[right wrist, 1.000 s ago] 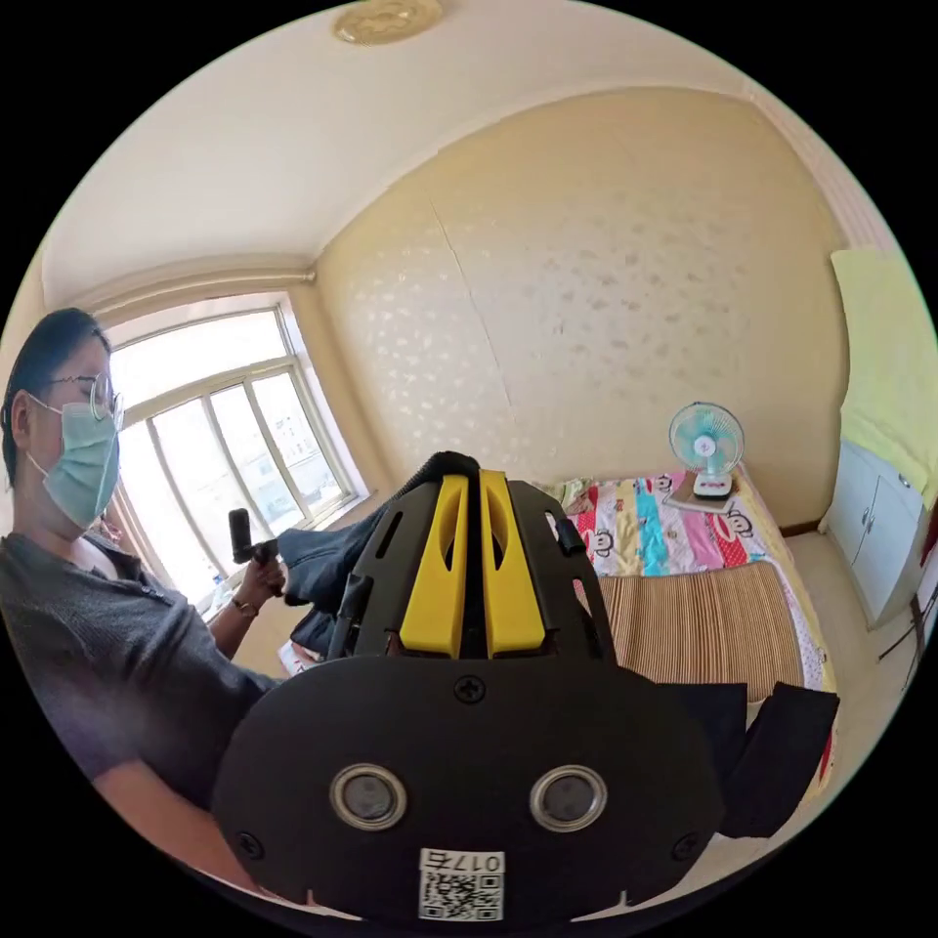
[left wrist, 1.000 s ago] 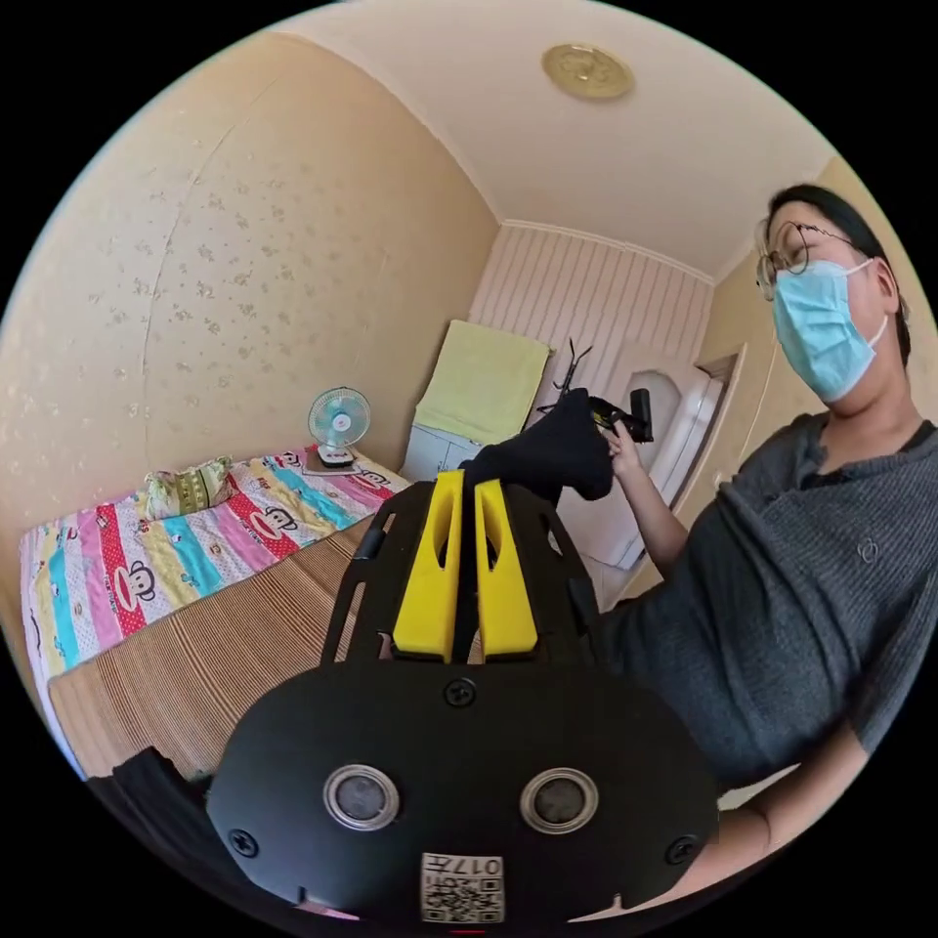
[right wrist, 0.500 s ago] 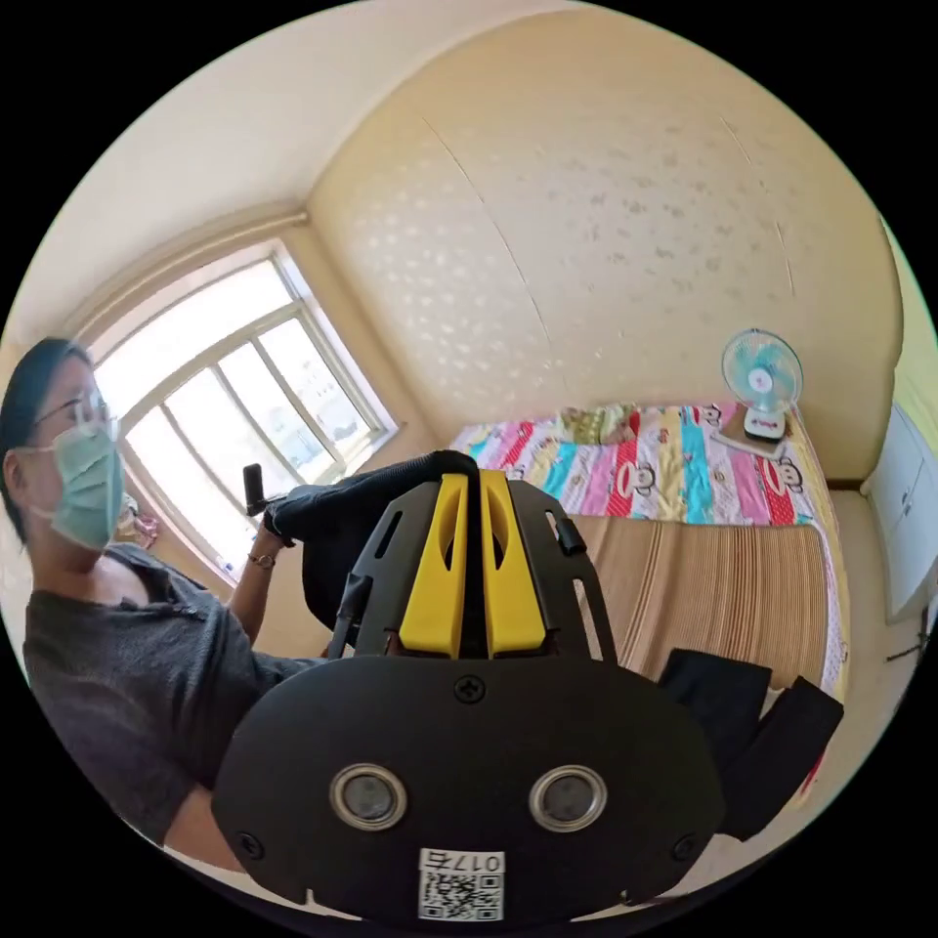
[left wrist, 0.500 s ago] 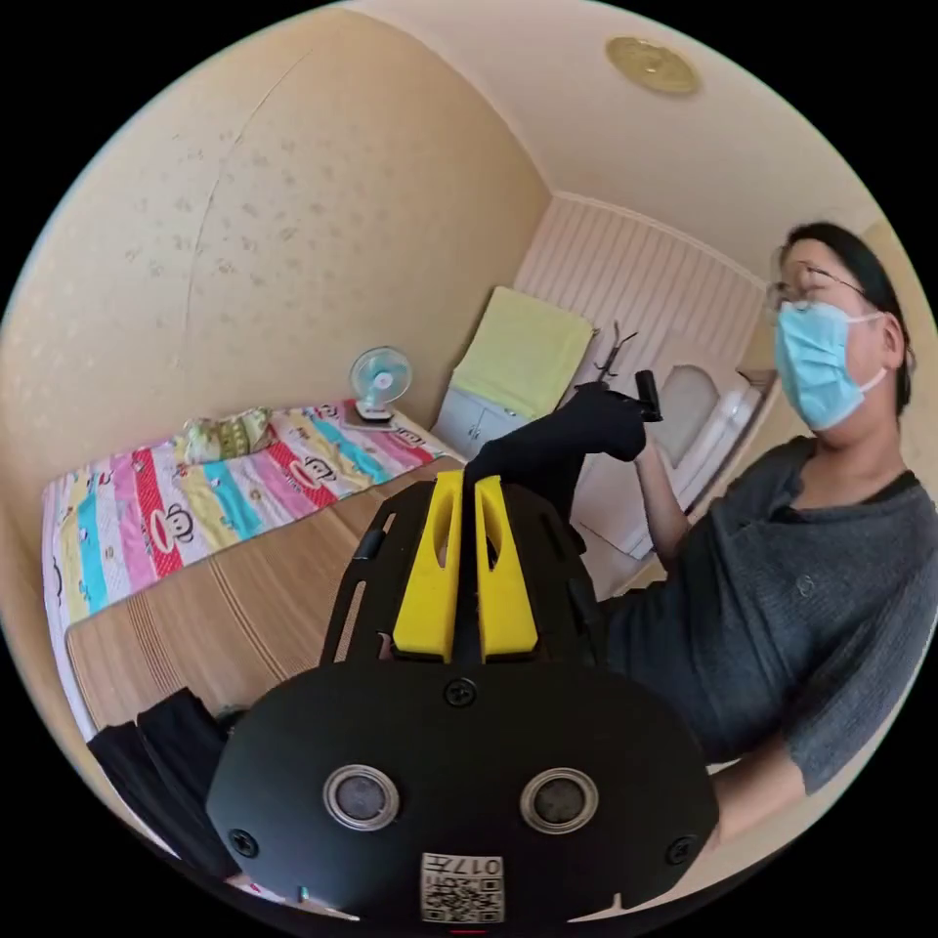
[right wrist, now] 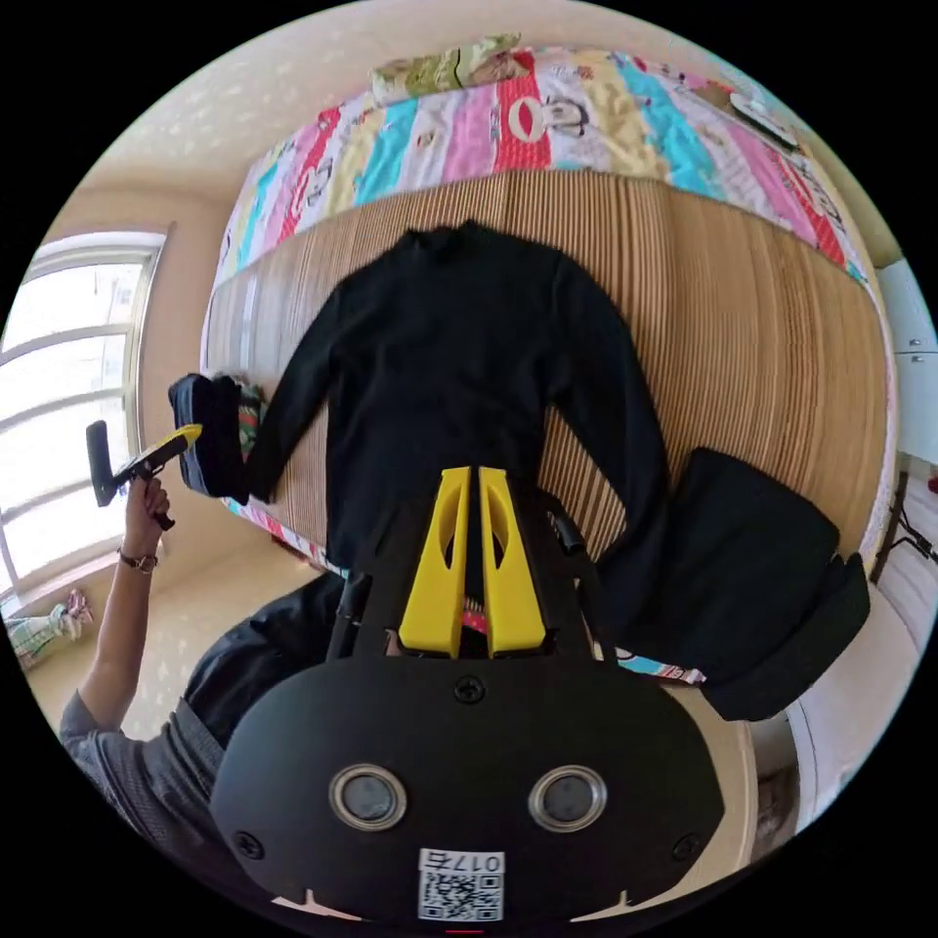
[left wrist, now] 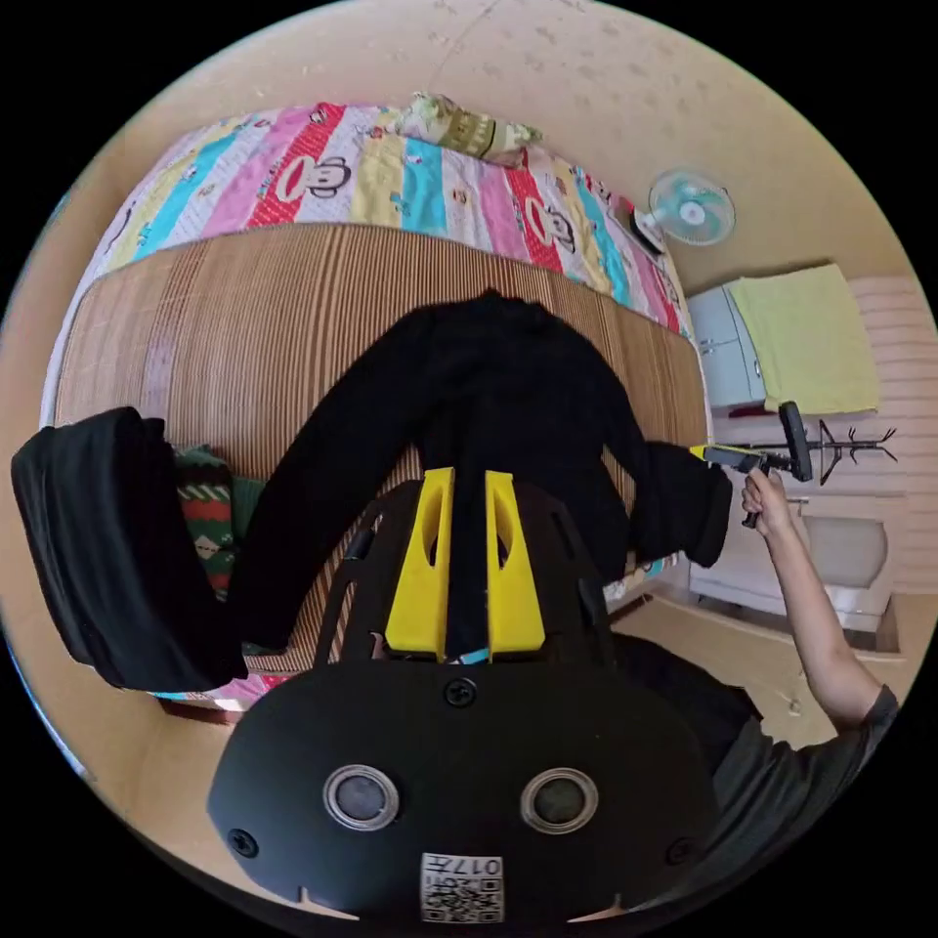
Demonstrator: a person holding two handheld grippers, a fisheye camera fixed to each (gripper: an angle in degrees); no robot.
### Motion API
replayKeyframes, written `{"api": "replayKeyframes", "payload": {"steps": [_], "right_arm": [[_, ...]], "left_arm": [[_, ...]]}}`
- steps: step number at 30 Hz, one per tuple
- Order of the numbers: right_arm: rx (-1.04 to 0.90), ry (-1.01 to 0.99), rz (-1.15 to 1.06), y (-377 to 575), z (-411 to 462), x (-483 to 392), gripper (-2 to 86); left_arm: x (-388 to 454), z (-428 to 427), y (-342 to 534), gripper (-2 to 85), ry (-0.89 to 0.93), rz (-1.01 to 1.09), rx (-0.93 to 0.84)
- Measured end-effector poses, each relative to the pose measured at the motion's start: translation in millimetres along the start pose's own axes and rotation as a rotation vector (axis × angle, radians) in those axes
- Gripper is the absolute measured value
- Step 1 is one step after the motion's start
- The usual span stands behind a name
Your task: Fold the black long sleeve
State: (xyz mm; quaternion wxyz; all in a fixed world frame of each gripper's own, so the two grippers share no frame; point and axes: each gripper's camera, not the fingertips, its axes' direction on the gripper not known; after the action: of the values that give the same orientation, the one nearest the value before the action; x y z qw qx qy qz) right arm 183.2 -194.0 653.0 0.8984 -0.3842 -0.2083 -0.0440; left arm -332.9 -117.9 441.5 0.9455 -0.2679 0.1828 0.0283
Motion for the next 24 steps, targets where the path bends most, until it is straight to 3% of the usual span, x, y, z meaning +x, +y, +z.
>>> {"api": "replayKeyframes", "payload": {"steps": [3, 9, 13, 17, 21, 24], "right_arm": [[-0.173, 0.027, -0.034, -8.1, 72.9, -2.0, 1.1], [-0.259, 0.055, -0.083, -23.4, 139.8, -21.1, 0.6], [-0.365, 0.092, -0.061, -24.0, 190.5, -20.9, 0.5], [-0.333, 0.053, 0.017, -0.6, 215.7, -9.2, 0.4], [-0.361, -0.034, 0.063, 29.6, 232.6, 5.8, 0.4], [-0.331, -0.137, 0.138, 43.1, 229.5, 22.4, 0.4]], "left_arm": [[8.4, 77.5, 0.2, 6.0, -0.035, 0.066, -0.198], [0.3, 160.7, -14.7, 4.8, 0.022, 0.093, -0.327], [-11.6, 215.0, 2.5, -0.1, -0.057, 0.095, -0.471], [-26.9, 217.9, 29.3, -0.8, -0.05, 0.07, -0.418], [-52.5, 220.3, 59.0, -0.8, 0.023, -0.008, -0.492], [-106.2, 185.1, 84.6, -0.1, 0.235, -0.228, -0.276]]}}
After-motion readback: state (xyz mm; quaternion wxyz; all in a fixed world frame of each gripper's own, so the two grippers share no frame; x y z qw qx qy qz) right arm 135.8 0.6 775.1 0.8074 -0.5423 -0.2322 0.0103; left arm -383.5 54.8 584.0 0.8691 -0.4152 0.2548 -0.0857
